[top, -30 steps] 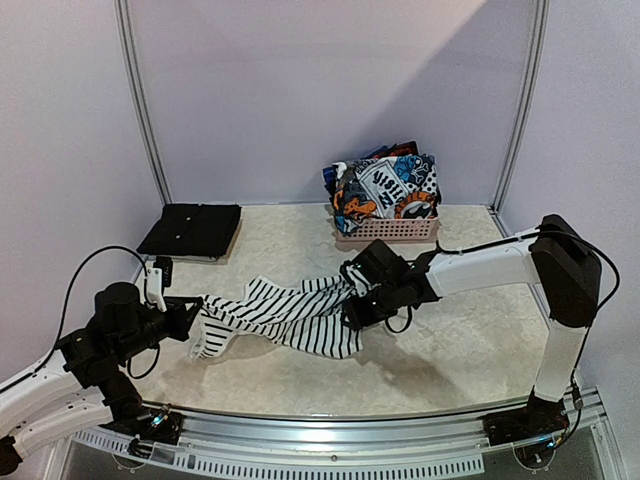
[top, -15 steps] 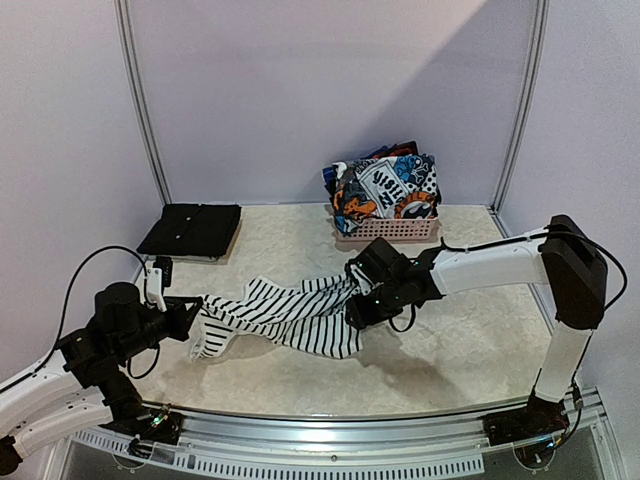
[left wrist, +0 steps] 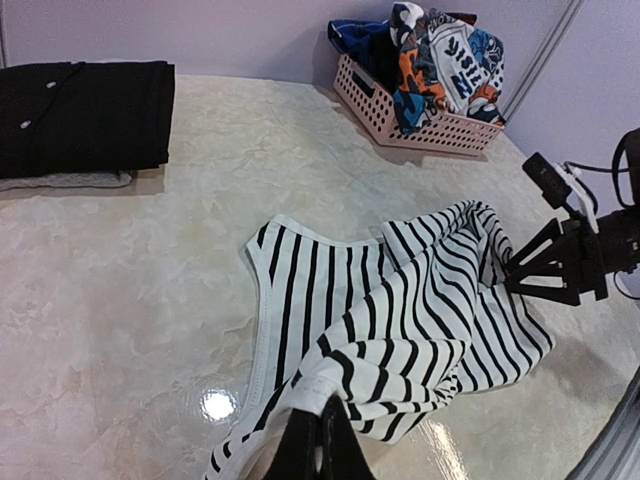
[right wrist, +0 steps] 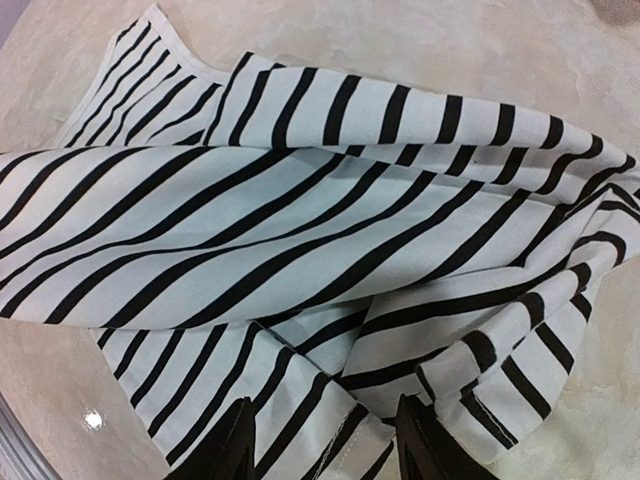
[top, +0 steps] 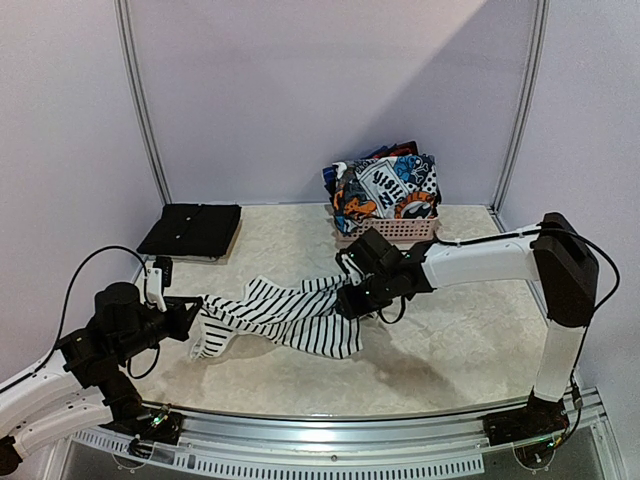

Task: Fold and stack the mixed laundry pile
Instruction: Flatten out the crumpled tank top at the center of the board.

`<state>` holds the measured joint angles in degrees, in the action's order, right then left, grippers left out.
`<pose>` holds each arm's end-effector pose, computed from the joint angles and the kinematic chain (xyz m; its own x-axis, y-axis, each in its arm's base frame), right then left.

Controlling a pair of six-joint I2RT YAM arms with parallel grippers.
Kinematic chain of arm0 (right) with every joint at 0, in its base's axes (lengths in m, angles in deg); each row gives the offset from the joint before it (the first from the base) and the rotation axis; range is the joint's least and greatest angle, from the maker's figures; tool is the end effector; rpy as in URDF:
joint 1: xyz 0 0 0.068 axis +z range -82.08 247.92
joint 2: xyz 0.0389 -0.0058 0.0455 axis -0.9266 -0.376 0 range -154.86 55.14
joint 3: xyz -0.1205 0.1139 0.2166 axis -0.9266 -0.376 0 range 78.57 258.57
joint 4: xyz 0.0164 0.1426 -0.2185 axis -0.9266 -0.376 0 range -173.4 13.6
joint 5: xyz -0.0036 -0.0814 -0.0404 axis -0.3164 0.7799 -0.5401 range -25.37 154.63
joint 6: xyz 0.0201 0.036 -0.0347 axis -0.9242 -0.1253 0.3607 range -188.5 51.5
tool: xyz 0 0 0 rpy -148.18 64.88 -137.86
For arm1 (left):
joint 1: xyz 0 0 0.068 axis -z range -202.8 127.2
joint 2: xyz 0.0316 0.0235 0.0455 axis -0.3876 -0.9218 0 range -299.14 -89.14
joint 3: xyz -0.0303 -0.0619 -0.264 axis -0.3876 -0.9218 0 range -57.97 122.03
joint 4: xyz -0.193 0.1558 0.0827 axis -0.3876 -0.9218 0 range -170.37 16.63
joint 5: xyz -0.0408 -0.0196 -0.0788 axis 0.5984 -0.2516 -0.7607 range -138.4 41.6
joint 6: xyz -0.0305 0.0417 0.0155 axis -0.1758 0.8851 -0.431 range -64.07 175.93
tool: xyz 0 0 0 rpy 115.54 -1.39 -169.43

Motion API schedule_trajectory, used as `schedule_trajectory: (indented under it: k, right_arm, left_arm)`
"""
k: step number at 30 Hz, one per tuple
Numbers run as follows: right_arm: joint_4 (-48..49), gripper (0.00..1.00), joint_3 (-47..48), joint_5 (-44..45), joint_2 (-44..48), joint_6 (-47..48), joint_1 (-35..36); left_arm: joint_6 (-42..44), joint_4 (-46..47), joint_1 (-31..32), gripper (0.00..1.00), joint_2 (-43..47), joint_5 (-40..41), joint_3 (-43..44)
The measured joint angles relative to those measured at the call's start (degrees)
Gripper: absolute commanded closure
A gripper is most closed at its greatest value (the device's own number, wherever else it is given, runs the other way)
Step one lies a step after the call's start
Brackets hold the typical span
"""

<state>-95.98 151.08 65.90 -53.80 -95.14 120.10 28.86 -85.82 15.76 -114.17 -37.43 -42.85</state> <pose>0.2458 0.3152 0.1751 -0.8052 -0.3063 -0.5079 -0.4711 0.8504 0.2341 0.1084 -0.0777 0.2006 -0.4808 -0.1878 -0.8565 0.2872 0.8891 -0.3563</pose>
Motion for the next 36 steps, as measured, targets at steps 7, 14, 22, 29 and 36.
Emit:
schedule_trajectory:
  k: [7,14,22,29,36]
  right_arm:
    - [-0.52,0.53,0.2,0.42,-2.49,-0.02,0.0]
    - [-0.63,0.7,0.2,0.59,-2.51,-0.22,-0.02]
    - [-0.72,0.86,-1.2,0.66,-2.1,-0.72,0.0]
    - [-1.05,1.0,-2.05,0.68,0.17,-1.68,0.61]
    - [-1.27,1.0,-2.1,0.85,1.01,-1.64,1.31]
  left_arm:
    - [0.0,0.0,0.0,1.0,0.0,0.0,0.0]
    - [0.0,0.02,0.0,1.0,-0.04,0.0,-0.02]
    - [0.0,0.09,0.0,1.0,-0.26,0.02,-0.02]
    - [0.0,0.15,0.0,1.0,-0.57,0.04,-0.02]
    - [0.0,0.17,0.0,1.0,-0.81,0.07,-0.02]
